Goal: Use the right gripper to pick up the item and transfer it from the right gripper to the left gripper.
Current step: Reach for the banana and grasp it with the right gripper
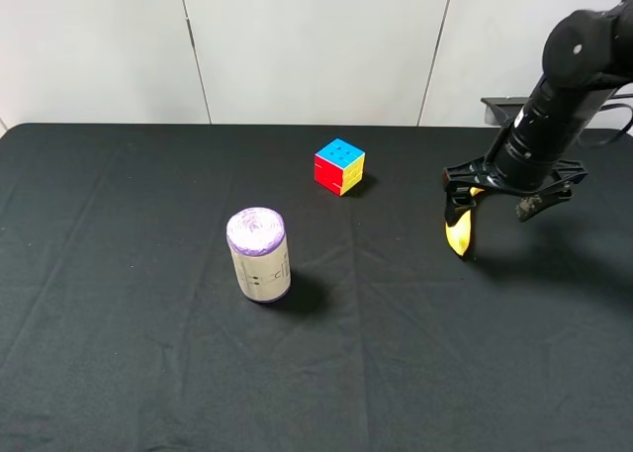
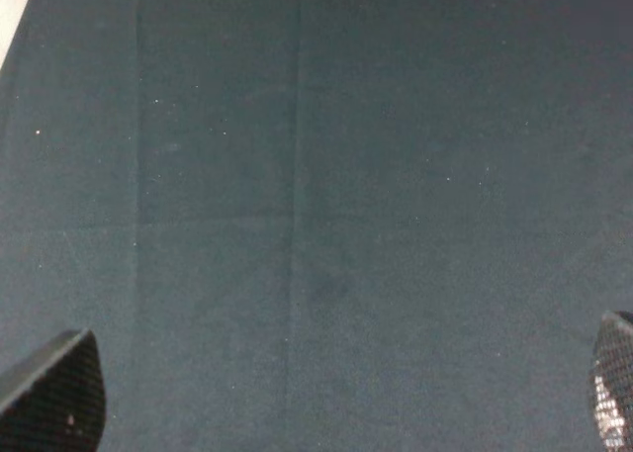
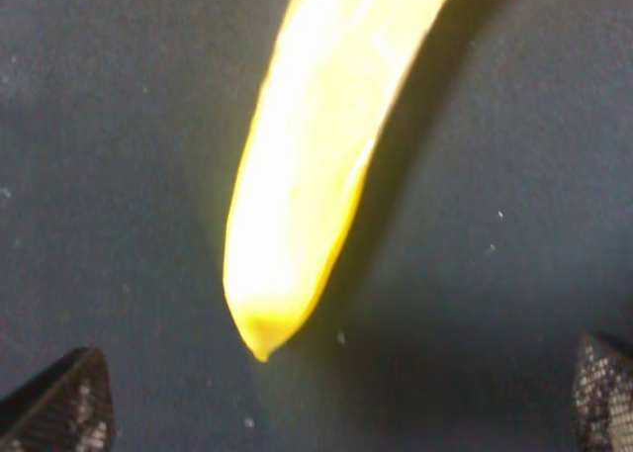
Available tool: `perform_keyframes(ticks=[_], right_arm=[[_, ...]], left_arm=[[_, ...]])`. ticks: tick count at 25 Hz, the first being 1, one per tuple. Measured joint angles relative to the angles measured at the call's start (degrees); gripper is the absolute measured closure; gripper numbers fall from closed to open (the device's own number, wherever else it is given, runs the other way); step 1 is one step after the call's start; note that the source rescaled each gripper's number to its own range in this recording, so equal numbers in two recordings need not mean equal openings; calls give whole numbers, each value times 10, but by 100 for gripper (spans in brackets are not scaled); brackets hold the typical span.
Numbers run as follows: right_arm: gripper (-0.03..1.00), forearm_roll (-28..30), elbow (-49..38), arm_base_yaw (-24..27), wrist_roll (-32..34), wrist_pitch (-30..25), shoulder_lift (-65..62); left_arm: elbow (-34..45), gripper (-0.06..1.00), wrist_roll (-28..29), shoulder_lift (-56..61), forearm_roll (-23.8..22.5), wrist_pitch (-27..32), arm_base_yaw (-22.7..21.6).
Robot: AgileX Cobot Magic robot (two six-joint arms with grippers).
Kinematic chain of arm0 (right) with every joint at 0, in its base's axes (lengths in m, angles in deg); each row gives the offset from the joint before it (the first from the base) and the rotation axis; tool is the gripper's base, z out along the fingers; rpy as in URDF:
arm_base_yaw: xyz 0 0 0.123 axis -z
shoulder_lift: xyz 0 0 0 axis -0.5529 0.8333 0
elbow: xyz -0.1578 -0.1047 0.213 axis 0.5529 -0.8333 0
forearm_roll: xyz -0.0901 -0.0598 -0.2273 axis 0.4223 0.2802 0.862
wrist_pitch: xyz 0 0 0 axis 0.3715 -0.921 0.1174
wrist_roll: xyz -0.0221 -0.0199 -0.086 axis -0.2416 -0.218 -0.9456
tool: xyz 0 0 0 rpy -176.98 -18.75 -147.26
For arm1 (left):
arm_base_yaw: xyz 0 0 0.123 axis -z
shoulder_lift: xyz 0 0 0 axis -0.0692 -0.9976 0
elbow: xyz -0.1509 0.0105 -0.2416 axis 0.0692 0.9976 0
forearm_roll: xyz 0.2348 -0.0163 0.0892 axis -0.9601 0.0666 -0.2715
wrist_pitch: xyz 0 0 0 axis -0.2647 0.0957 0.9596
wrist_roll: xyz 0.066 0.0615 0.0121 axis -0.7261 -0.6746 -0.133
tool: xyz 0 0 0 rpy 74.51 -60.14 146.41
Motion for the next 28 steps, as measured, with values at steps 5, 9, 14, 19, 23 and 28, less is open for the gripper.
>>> perform_keyframes(ticks=[5, 9, 14, 19, 23, 28], right_arm=[[-3, -2, 0, 0, 0, 31, 24], [-3, -3, 1, 0, 0, 56, 45], [-3, -3, 1, 0, 0, 87, 69], [-3, -3, 1, 0, 0, 103, 89], [-3, -2, 2, 0, 0, 114, 99], [-3, -2, 2, 0, 0, 115, 101]], left_arm=[[0, -1, 0, 0, 0, 0, 0], [0, -1, 0, 0, 0, 0, 0], [0, -1, 0, 0, 0, 0, 0], [0, -1, 0, 0, 0, 0, 0], [0, -1, 0, 0, 0, 0, 0], [0, -1, 0, 0, 0, 0, 0]])
